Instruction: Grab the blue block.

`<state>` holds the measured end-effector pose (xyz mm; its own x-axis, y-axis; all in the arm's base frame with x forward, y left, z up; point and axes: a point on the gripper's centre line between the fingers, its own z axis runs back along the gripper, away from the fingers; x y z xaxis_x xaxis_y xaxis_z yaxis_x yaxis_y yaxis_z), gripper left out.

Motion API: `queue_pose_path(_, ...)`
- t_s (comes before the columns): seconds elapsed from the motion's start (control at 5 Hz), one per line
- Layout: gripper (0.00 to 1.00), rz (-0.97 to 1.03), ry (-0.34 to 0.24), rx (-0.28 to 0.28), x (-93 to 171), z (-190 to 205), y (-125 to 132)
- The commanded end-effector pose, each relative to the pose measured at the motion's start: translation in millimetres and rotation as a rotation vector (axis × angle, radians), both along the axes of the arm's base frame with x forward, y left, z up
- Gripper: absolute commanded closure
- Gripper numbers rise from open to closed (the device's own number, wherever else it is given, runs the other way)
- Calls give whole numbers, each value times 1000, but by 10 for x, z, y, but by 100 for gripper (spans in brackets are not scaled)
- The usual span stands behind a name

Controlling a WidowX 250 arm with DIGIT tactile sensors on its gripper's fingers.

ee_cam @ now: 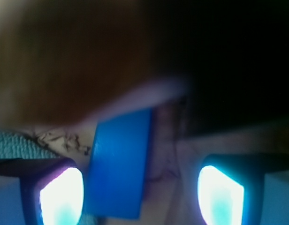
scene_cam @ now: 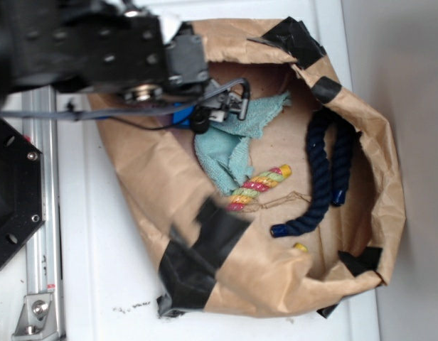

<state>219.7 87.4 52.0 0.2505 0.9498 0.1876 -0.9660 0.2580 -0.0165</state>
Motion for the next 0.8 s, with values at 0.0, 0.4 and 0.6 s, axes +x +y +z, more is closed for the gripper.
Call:
queue_pose_path(0.0,0,29,-68,-36,207,295,25)
queue_pose_path(0.4,0,18,-101,-44,212,194,-160)
queue_pose_path(0.6,0,5,-108,-12,170,146,-232)
